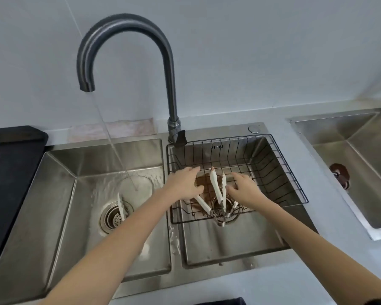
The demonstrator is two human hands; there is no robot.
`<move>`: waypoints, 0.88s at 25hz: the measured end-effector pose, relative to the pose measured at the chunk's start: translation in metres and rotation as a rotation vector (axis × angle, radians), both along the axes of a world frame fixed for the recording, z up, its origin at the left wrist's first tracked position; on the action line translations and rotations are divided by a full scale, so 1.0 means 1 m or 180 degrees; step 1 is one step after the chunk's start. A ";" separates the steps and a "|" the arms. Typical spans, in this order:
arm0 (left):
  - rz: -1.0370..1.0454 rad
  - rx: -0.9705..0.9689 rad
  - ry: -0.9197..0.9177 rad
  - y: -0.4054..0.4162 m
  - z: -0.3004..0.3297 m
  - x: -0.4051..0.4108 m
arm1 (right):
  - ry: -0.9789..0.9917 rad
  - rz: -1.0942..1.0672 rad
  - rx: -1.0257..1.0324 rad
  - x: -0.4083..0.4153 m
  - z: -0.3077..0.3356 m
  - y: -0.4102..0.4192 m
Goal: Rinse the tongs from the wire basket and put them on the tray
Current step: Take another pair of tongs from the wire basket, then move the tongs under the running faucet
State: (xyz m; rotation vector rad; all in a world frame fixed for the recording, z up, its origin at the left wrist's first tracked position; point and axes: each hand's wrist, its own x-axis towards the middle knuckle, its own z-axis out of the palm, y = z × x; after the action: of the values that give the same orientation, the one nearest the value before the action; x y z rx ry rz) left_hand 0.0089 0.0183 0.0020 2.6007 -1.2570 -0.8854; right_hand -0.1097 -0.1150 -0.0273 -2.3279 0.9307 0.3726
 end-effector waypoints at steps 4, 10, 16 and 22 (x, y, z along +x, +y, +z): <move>-0.0019 0.0000 0.0177 -0.030 -0.009 -0.018 | 0.0419 -0.0202 0.0177 -0.012 -0.014 -0.026; 0.0161 0.0333 0.0455 -0.050 -0.040 -0.029 | 0.0474 -0.0488 0.0491 -0.010 -0.037 -0.038; 0.0369 0.0340 0.0594 -0.057 -0.050 -0.041 | 0.0193 -0.1020 0.0729 -0.002 -0.052 -0.041; 0.0782 -0.0372 0.0902 -0.049 -0.046 -0.040 | -0.0129 -0.1179 0.0761 0.002 -0.043 -0.035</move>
State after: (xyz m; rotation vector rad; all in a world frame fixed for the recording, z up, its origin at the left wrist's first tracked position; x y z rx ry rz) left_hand -0.0313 -0.0310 -0.0440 2.3687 -0.8678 -1.0505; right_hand -0.1080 -0.1499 -0.0700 -1.8930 1.1990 0.2644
